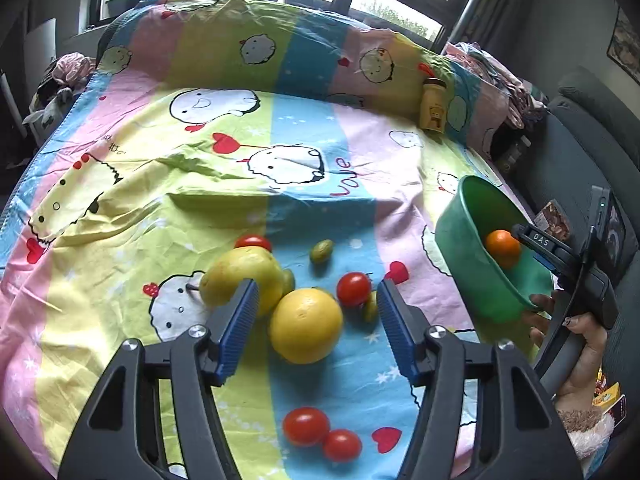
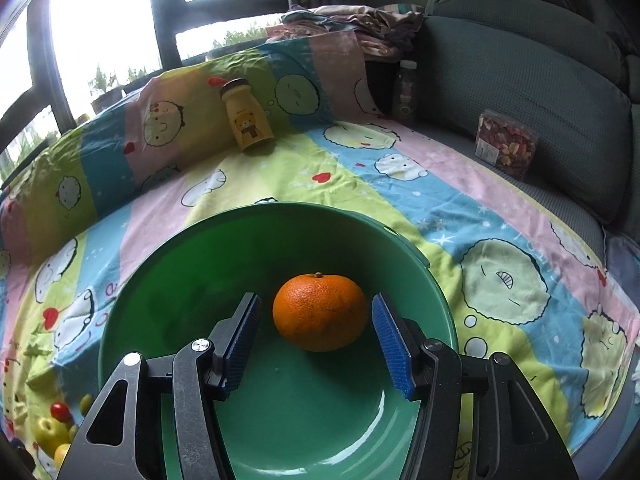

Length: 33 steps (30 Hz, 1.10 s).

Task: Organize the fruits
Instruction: 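Open the right tool to drop the orange into the basin, then move the right tool to the yellow grapefruit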

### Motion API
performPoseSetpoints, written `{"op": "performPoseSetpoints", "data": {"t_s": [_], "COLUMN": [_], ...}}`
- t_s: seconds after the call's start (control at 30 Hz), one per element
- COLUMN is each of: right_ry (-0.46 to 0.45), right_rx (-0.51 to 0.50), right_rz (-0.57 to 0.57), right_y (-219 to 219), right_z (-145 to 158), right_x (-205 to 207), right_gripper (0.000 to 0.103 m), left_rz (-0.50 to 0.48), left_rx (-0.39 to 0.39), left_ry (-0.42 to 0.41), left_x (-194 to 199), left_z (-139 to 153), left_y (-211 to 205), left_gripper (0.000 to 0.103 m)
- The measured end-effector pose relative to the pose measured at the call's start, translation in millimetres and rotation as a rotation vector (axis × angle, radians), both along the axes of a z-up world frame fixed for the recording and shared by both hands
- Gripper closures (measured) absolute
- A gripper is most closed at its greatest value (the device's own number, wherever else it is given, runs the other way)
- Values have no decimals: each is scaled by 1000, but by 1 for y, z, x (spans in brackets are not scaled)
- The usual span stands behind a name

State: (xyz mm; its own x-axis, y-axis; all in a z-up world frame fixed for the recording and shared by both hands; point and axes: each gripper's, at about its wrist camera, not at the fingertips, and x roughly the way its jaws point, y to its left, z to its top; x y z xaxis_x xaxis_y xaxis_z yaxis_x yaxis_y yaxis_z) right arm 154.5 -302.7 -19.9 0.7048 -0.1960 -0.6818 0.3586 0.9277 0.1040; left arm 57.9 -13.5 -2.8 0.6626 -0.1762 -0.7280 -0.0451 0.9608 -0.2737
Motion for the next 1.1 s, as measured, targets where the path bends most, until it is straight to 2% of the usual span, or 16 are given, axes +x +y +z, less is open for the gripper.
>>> {"op": "performPoseSetpoints", "data": {"t_s": [0.2, 0.4, 0.53, 0.6, 0.63, 0.67, 0.7, 0.77, 0.9, 1.0, 1.1], "right_ry": [-2, 63, 73, 71, 65, 55, 36, -22, -75, -64, 11], "right_rx": [-26, -64, -69, -74, -86, -95, -97, -59, 65, 198, 347], "right_rz": [-63, -101, -103, -90, -84, -77, -64, 9, 237, 427, 590], "right_y": [-7, -11, -13, -11, -8, -4, 1, 14, 49, 79, 107], "right_z": [3, 5, 8, 10, 13, 18, 24, 37, 51, 49, 38], "right_x": [-12, -29, -37, -39, -41, -45, -49, -58, -63, -59, -49], "right_gripper": [45, 45, 45, 39, 31, 26, 26, 26, 21, 21, 21], "left_rz": [50, 55, 41, 43, 45, 44, 41, 35, 25, 32, 24], "left_rx": [-8, -11, -28, -42, -48, -56, -61, -66, -89, -107, -155], "left_ry": [36, 53, 56, 63, 64, 65, 66, 67, 81, 82, 87], "left_x": [-5, -12, -18, -17, -18, -18, -18, -18, -16, -16, -14], "left_z": [-11, -14, -16, -17, -17, -17, -18, -19, -23, -25, -29], "left_y": [20, 24, 28, 31, 33, 34, 34, 35, 37, 40, 43], "left_gripper": [42, 40, 37, 37, 37, 35, 33, 25, 24, 19, 15]}}
